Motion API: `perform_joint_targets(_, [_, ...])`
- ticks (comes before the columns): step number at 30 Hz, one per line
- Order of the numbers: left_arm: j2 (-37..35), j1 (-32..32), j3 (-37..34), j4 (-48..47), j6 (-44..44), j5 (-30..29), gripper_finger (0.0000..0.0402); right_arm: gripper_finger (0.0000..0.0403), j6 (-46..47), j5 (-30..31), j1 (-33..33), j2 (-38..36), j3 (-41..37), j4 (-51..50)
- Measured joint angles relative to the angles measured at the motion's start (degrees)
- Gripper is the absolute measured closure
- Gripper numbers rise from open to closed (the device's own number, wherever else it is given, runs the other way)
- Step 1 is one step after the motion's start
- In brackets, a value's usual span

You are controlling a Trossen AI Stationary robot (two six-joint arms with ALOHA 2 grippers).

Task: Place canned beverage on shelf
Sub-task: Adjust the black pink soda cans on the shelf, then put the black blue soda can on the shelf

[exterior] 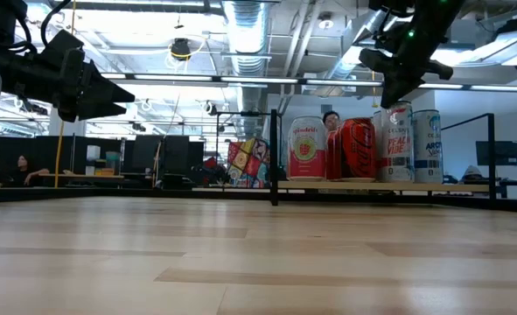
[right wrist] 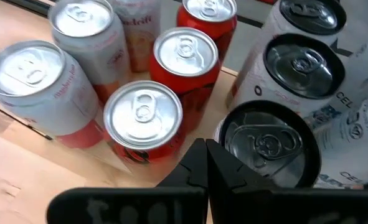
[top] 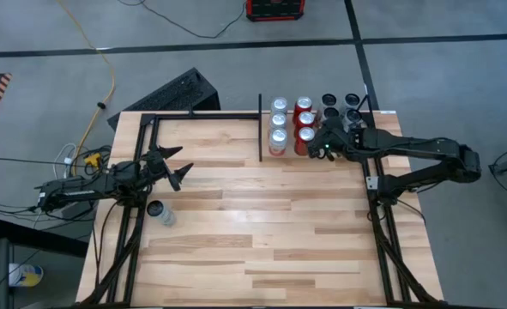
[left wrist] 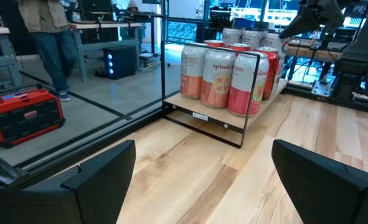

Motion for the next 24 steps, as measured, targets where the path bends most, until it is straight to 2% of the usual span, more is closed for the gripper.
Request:
perform_joint_targets(15, [0.0,0.0,0.0,0.0,0.0,0.0,0.004,0.0386,0.1,0.0,-0.8,0.0,0.0,-1.1])
perform_joint_targets(19, [0.0,0.0,0.0,0.0,0.0,0.0,0.004,0.0386,0.1,-0.2,0.7,0.0,0.9,-2.0])
perform_joint_targets(24, [0.0,0.0,0.0,0.0,0.0,0.0,0.004,0.0386,-0.4,-0.2,5.1,0.0,6.5,-2.8])
